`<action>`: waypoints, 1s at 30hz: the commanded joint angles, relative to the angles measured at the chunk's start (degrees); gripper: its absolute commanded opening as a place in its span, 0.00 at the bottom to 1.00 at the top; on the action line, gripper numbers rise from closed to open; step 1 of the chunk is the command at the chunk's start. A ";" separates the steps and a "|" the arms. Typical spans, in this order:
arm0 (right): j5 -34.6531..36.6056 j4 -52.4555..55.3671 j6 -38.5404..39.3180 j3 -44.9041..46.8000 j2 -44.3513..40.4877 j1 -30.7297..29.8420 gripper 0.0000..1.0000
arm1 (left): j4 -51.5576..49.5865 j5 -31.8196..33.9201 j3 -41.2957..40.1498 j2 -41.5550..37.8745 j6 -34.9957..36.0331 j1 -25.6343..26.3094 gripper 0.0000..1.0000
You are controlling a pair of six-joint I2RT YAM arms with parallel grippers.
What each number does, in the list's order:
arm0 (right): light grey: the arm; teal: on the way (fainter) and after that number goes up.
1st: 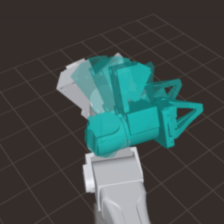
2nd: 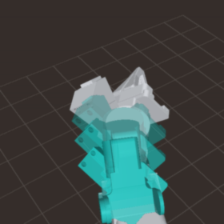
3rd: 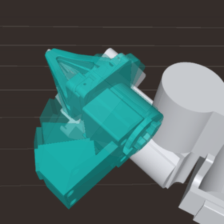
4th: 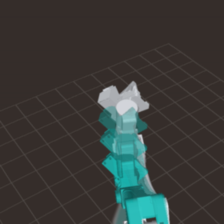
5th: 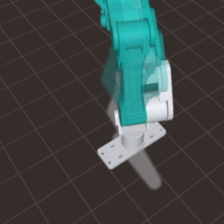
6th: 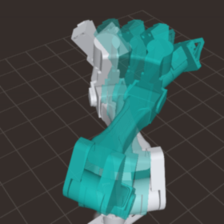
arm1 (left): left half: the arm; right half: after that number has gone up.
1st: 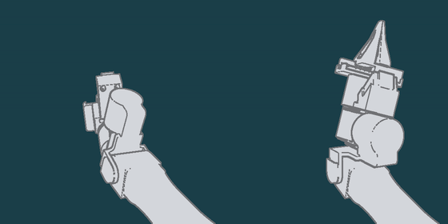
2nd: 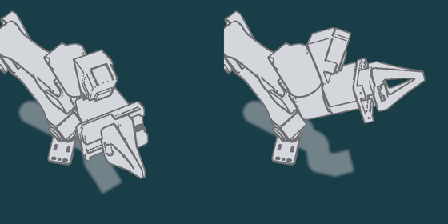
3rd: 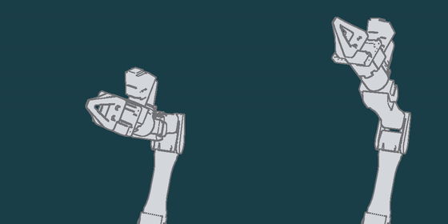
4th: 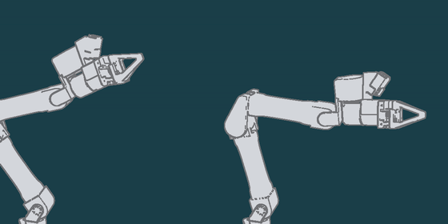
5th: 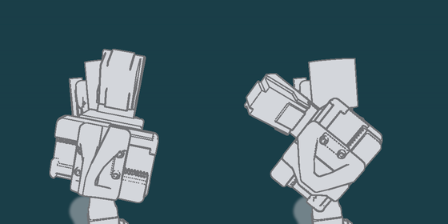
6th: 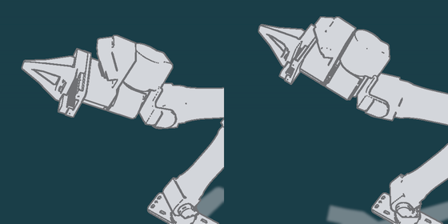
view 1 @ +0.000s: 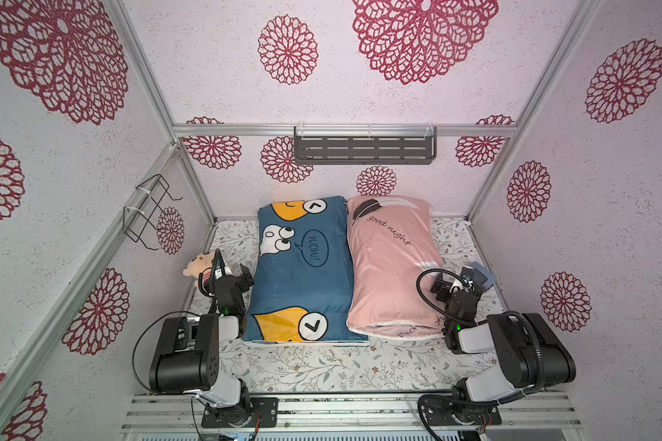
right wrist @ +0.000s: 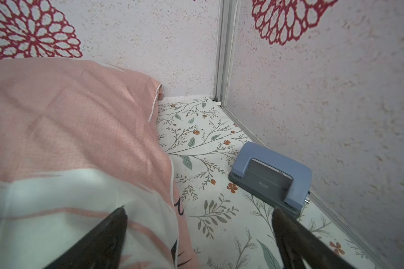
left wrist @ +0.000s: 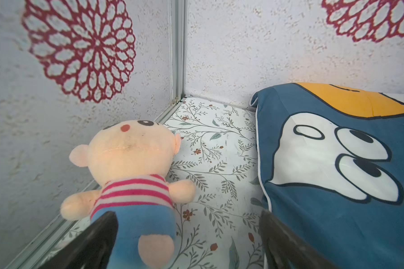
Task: Zip up pillowcases
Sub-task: Adjust the pillowcase at the center of the board.
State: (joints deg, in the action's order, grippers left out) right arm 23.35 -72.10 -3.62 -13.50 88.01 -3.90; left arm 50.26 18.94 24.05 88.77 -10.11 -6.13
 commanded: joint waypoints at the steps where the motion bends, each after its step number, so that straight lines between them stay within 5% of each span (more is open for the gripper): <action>1: 0.38 2.13 0.29 -0.44 0.06 0.32 0.99 | 0.91 0.31 -0.33 0.17 0.79 0.24 0.98; 27: 0.24 2.19 0.28 -0.51 0.00 0.48 0.99 | 1.14 -0.30 -0.17 -0.02 0.96 0.06 1.00; 30: -0.24 5.68 2.17 -1.58 -2.65 -0.14 0.99 | -16.13 5.83 4.49 -11.31 1.67 3.13 1.00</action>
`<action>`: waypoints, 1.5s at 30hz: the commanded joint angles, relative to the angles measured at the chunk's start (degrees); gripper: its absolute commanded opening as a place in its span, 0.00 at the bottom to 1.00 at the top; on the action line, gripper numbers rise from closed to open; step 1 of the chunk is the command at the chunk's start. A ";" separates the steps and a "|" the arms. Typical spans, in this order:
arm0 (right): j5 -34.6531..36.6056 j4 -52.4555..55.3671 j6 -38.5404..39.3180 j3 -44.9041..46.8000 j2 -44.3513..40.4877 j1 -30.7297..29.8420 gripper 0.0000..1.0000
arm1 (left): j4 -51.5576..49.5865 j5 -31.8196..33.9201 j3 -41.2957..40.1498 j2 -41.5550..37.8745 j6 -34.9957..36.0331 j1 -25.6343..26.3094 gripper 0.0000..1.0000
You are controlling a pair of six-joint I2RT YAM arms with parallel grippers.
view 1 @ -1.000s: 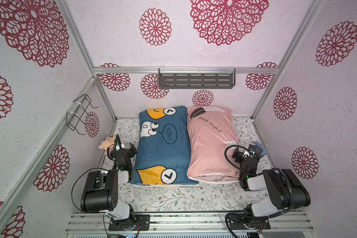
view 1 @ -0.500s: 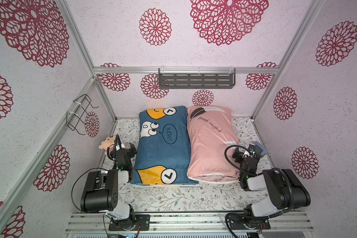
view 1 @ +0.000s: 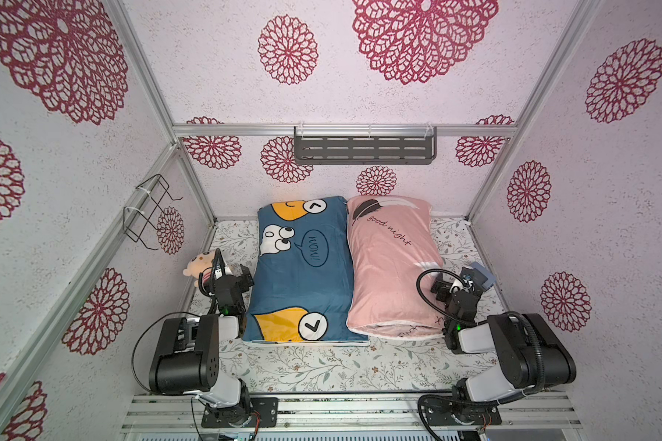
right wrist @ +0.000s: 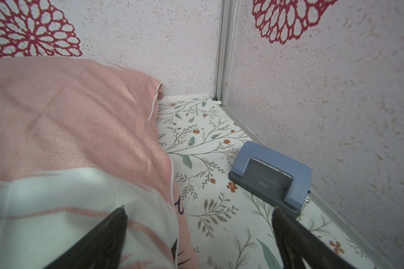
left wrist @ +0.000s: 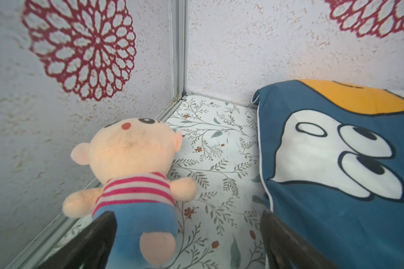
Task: Zip up pillowcases
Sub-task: Adjust the pillowcase at the center of the board.
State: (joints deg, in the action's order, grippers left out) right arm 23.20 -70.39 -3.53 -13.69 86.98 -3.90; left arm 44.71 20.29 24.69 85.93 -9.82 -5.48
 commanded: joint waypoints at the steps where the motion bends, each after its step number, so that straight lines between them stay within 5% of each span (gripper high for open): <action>1: 3.44 10.99 3.06 -3.71 -4.61 -2.21 0.99 | -14.28 7.31 4.89 -13.66 1.00 4.23 1.00; 5: -0.41 37.89 1.15 -16.20 -19.68 -3.81 0.99 | -47.65 7.58 17.71 -25.41 -13.61 8.33 0.99; 8: -4.41 60.35 -2.39 -28.42 -21.43 -6.51 0.99 | -61.25 -0.46 20.91 -26.20 -21.62 10.51 0.96; 12: -6.90 73.55 -8.10 -31.44 -21.78 -16.29 0.96 | -68.13 -9.17 17.93 -25.99 -25.80 12.70 0.92; 16: -7.64 80.91 -13.94 -35.93 -19.08 -28.57 0.91 | -74.02 -8.91 15.61 -25.11 -26.22 15.78 0.93; 21: -11.12 79.76 -17.12 -44.86 -6.27 -43.97 0.87 | -69.22 -12.47 12.29 -21.53 -29.96 16.89 0.94; 24: -16.78 77.93 -18.58 -51.27 3.31 -47.97 0.82 | -66.76 -12.06 12.80 -18.73 -32.26 20.62 0.94; 27: -20.96 76.50 -20.93 -54.97 9.73 -48.65 0.76 | -65.18 -11.67 13.46 -15.88 -34.10 24.49 0.94; 32: -17.79 81.48 -21.87 -56.85 14.17 -46.47 0.72 | -61.79 -11.69 14.58 -12.57 -35.86 28.31 0.94; 37: -14.30 83.93 -23.73 -52.69 14.12 -40.39 0.71 | -63.24 -6.66 16.86 -17.94 -33.01 31.48 0.98; 45: -13.45 84.11 -20.36 -49.06 13.13 -29.25 0.70 | -82.45 -7.79 16.98 -26.21 -29.87 30.48 0.98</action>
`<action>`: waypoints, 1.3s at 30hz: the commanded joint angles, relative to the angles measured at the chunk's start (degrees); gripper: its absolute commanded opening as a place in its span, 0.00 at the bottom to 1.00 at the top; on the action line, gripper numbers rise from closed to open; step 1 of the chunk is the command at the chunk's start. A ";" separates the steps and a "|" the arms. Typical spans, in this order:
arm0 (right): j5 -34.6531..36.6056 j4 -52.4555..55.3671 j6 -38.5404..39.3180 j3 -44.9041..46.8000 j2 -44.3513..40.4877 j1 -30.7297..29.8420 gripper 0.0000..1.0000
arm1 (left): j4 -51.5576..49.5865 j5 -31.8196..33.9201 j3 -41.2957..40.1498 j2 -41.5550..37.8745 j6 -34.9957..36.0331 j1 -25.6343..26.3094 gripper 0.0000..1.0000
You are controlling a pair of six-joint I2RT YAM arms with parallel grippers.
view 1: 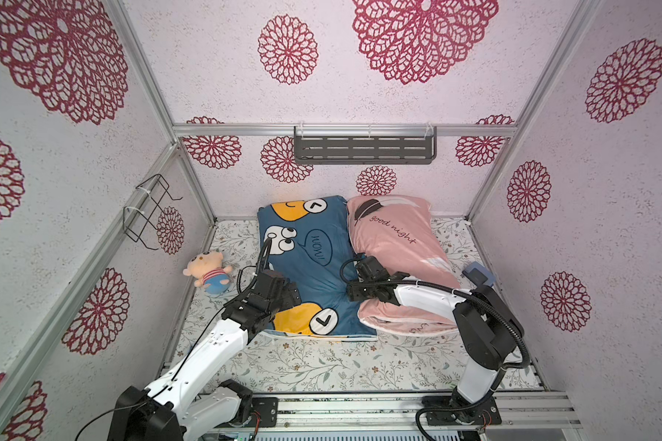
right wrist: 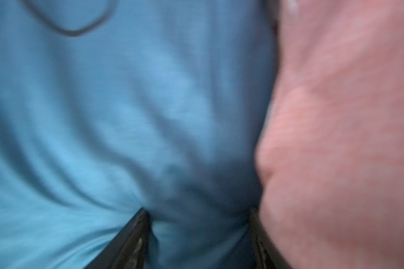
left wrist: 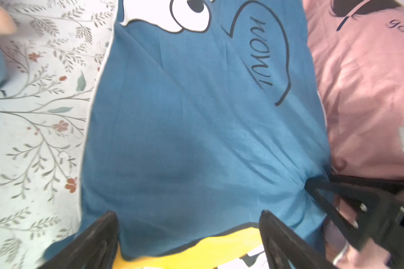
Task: Zip up pillowcases
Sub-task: Adjust the pillowcase at the center of the board, then pick up the pillowcase from the center of the board.
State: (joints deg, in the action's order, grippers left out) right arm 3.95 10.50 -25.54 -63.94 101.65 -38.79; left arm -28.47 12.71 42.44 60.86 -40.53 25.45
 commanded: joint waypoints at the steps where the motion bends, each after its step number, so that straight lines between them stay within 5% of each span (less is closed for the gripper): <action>1: 5.57 3.40 2.62 0.95 -1.54 6.65 0.69 | -10.74 -1.48 -1.83 -1.98 0.23 -0.96 0.98; 5: 3.11 3.82 5.30 -0.67 -0.40 10.04 0.70 | -13.64 -2.55 -5.88 -6.61 -3.58 -2.53 0.98; 8: 1.83 4.57 8.41 -1.25 -2.32 9.94 0.69 | -13.77 -2.16 -7.32 -9.88 -5.71 -3.99 0.90; 15: -0.34 10.11 9.24 -3.00 -15.53 -4.03 0.68 | -11.00 -1.10 -9.21 -11.90 -6.41 -7.04 0.87; 22: -7.61 1.59 3.92 -8.78 -0.96 -14.62 0.64 | -10.69 -4.13 -9.11 -15.91 -5.32 -10.79 0.87; 28: -5.08 1.34 -0.56 -9.43 5.88 -9.33 0.61 | -7.86 -7.52 -10.86 -15.45 -4.31 -10.20 0.93; 35: -3.56 1.43 0.91 -4.26 6.24 1.90 0.60 | -7.41 -1.12 -10.88 -11.89 -1.85 -3.96 0.95; 39: -4.54 1.82 3.31 -4.20 4.99 4.71 0.60 | 0.69 -4.23 -14.30 -12.23 0.37 -1.57 0.79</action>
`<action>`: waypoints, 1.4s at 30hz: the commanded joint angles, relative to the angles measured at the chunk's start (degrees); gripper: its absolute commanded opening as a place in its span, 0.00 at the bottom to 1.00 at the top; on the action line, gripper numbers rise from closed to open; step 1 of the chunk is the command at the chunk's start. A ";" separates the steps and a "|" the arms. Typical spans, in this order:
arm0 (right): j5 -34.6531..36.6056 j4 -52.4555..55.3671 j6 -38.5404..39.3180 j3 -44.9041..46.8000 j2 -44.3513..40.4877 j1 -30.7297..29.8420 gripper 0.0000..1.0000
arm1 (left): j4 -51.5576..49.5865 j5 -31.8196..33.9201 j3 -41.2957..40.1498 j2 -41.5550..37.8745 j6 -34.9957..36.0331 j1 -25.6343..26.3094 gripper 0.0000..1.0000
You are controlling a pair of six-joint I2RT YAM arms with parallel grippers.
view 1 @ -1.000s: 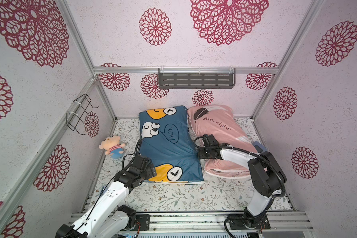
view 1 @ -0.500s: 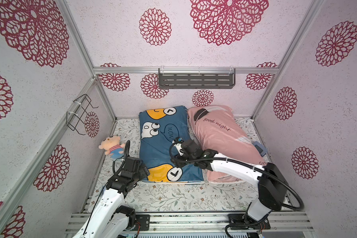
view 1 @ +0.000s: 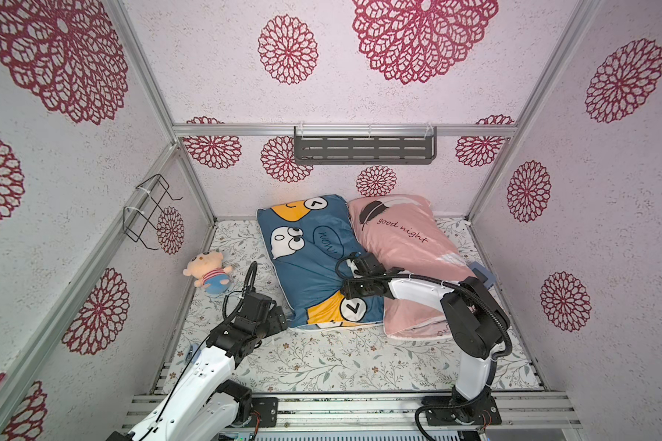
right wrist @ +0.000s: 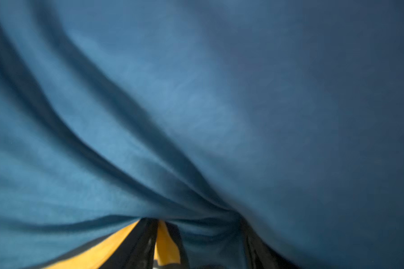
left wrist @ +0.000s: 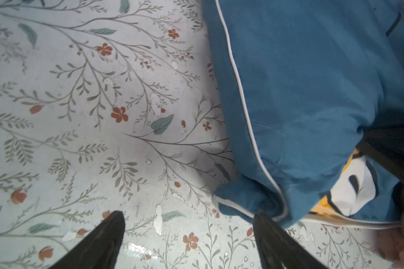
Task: Zip up pillowcases
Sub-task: Pick up the pillowcase from the center of the board.
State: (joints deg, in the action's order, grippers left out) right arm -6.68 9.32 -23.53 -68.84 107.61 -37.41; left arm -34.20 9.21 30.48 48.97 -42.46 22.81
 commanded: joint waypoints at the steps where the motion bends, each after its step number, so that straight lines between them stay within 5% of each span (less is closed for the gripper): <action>1: 6.07 3.43 1.59 0.26 -1.13 3.64 0.60 | 8.76 -2.24 -3.67 -0.60 2.65 1.10 0.75; 5: 5.35 5.26 2.59 -1.65 -0.84 4.73 0.60 | 14.61 -8.48 -6.73 -1.76 3.98 1.47 0.57; 8: 4.24 6.42 3.13 -2.92 0.25 5.66 0.60 | 17.98 -11.21 -8.94 -4.01 4.25 2.10 0.66; 12: 3.72 6.98 3.66 -3.91 0.47 5.92 0.60 | 19.79 -10.02 -10.98 -5.55 4.50 2.12 0.67; 20: 3.51 6.58 3.41 -3.24 0.03 6.03 0.61 | 23.59 -11.95 -10.79 -0.13 6.99 2.00 0.47; 26: 3.53 6.39 3.40 -2.96 0.02 6.08 0.61 | 24.92 -12.95 -10.55 3.21 7.63 1.96 0.71; 37: 2.95 5.99 3.14 -2.55 0.07 6.08 0.61 | 30.83 -15.05 -9.87 9.03 8.12 1.45 0.41; 42: 3.07 6.15 3.31 -2.86 0.16 6.12 0.61 | 30.38 -15.91 -9.34 12.36 8.66 1.32 0.61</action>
State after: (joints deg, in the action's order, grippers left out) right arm -10.96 14.46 -21.02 -71.68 107.26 -34.74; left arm -5.30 -5.54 19.97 60.42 -34.65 24.47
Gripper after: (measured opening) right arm 0.605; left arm 0.600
